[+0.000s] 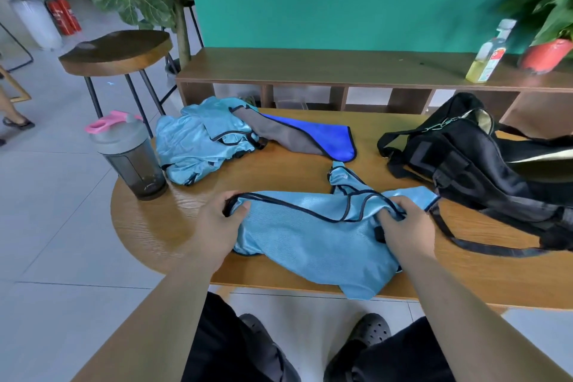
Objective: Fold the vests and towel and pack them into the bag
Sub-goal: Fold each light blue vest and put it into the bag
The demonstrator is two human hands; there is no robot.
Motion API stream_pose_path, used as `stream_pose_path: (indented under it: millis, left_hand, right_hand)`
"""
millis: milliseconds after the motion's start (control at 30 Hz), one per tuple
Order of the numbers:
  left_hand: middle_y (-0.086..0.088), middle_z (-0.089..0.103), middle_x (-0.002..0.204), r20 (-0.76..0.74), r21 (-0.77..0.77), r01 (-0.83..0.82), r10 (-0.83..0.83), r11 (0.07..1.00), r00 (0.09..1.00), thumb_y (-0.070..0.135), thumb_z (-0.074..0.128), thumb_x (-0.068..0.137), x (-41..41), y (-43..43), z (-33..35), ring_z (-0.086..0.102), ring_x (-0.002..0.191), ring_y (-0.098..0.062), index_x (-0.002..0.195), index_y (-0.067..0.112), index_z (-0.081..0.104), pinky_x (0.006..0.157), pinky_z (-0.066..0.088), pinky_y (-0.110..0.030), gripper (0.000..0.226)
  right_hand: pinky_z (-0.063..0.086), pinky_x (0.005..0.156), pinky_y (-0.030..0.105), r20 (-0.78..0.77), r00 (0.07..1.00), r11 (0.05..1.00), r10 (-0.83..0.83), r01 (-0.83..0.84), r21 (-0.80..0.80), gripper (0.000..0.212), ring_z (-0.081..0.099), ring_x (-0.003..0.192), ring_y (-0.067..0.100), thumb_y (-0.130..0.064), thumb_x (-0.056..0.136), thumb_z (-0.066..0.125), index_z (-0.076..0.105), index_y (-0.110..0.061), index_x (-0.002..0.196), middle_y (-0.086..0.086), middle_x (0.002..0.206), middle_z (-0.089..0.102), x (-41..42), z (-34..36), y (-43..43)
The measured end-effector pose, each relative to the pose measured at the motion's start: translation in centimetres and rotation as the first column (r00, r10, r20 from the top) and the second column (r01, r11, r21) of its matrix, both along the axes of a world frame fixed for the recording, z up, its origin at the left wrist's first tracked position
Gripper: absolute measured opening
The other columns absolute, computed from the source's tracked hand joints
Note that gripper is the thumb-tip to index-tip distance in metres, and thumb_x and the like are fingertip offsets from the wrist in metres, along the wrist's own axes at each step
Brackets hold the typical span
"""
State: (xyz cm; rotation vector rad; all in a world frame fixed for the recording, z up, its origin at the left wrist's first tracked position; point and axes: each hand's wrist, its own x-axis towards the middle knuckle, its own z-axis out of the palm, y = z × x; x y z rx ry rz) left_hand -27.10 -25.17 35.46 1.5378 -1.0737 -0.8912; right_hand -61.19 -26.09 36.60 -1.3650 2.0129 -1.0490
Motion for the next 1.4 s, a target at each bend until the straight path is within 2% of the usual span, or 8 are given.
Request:
stream_pose_path:
  millis: [200, 333, 600, 700, 867, 967, 1133, 1400]
  left_hand:
    - [0.017, 0.077, 0.092, -0.03, -0.035, -0.042, 0.041, 0.999, 0.999, 0.026, 0.07, 0.101, -0.2, -0.3, -0.7, 0.072, 0.089, -0.005, 0.103, 0.029, 0.075, 0.074, 0.055, -0.022, 0.006]
    - [0.006, 0.078, 0.095, -0.173, -0.01, -0.087, 0.084, 0.996, 0.981, 0.028, 0.071, 0.1, 0.2, -0.4, -0.5, 0.074, 0.097, -0.021, 0.101, 0.022, 0.077, 0.087, 0.059, -0.036, 0.008]
    - [-0.009, 0.077, 0.112, -0.311, -0.025, -0.093, 0.081, 0.995, 0.947, 0.043, 0.08, 0.09, 1.6, -0.1, -1.2, 0.068, 0.116, -0.038, 0.1, 0.021, 0.077, 0.109, 0.05, -0.061, 0.024]
    - [-0.003, 0.076, 0.111, -0.295, -0.04, -0.121, 0.104, 0.992, 0.95, 0.04, 0.081, 0.09, 1.4, -0.4, -1.3, 0.068, 0.116, -0.032, 0.102, 0.027, 0.078, 0.11, 0.049, -0.058, 0.017]
    - [0.008, 0.077, 0.1, -0.205, -0.059, -0.151, 0.136, 0.987, 0.969, 0.03, 0.075, 0.097, 0.7, -0.3, -1.2, 0.071, 0.098, -0.014, 0.103, 0.031, 0.077, 0.095, 0.057, -0.042, 0.006]
    - [0.009, 0.078, 0.103, -0.075, -0.09, -0.072, 0.066, 0.993, 0.995, 0.03, 0.073, 0.099, 0.4, -0.2, -1.5, 0.072, 0.101, -0.015, 0.109, 0.028, 0.075, 0.098, 0.058, -0.044, 0.01]
    - [0.012, 0.076, 0.109, 0.046, -0.09, 0.006, -0.002, 0.996, 0.999, 0.019, 0.073, 0.099, 0.6, -0.1, -1.9, 0.072, 0.102, -0.01, 0.113, 0.035, 0.074, 0.095, 0.06, -0.042, 0.021]
    - [0.022, 0.071, 0.116, 0.124, -0.05, 0.008, -0.002, 0.999, 0.992, 0.019, 0.069, 0.101, 0.2, 0.1, -1.3, 0.065, 0.107, 0.004, 0.118, 0.045, 0.073, 0.093, 0.052, -0.024, 0.031]
  right_hand:
    - [0.043, 0.067, 0.04, 0.276, 0.959, 0.993, -0.063, 0.089, -0.081, 0.021, 0.05, 0.071, 0.022, -0.036, 0.087, 0.06, 0.056, -0.016, 0.081, 0.015, 0.079, 0.059, -1.0, -0.4, -0.1]
    - [0.034, 0.063, 0.039, 0.371, 0.926, 0.991, -0.061, 0.102, -0.091, 0.049, 0.037, 0.067, 0.02, -0.052, 0.092, 0.068, 0.041, -0.017, 0.071, 0.004, 0.067, 0.036, -0.9, -0.1, 0.0]
    - [0.06, 0.089, 0.056, 0.515, 0.848, 0.984, -0.128, 0.174, -0.043, 0.028, 0.067, 0.087, 0.024, -0.045, 0.089, 0.08, 0.063, -0.023, 0.094, 0.004, 0.089, 0.073, -2.4, -0.3, -0.5]
    - [0.061, 0.091, 0.058, 0.498, 0.861, 0.989, -0.1, 0.14, -0.044, 0.016, 0.073, 0.1, 0.025, -0.03, 0.098, 0.075, 0.062, -0.036, 0.105, -0.008, 0.099, 0.077, -2.9, -0.7, -0.7]
    - [0.057, 0.099, 0.056, 0.415, 0.909, 0.998, -0.022, 0.042, -0.039, 0.045, 0.063, 0.123, 0.023, -0.011, 0.104, 0.054, 0.063, -0.054, 0.115, -0.006, 0.133, 0.065, -2.7, -1.1, -0.5]
    - [0.059, 0.096, 0.055, 0.45, 0.893, 0.998, -0.036, 0.059, -0.038, 0.047, 0.065, 0.115, 0.023, -0.012, 0.098, 0.047, 0.065, -0.052, 0.115, -0.006, 0.125, 0.066, -2.3, -0.7, -0.3]
    - [0.055, 0.101, 0.046, 0.306, 0.952, 0.997, 0.003, 0.02, -0.071, 0.036, 0.061, 0.121, 0.015, -0.048, 0.088, 0.081, 0.065, -0.049, 0.121, -0.015, 0.126, 0.065, -2.3, -0.9, -0.1]
    - [0.059, 0.093, 0.049, 0.406, 0.907, 0.972, -0.111, 0.184, -0.144, 0.011, 0.069, 0.1, 0.02, -0.034, 0.096, 0.075, 0.067, -0.033, 0.104, -0.007, 0.101, 0.072, -2.3, -1.0, 0.1]
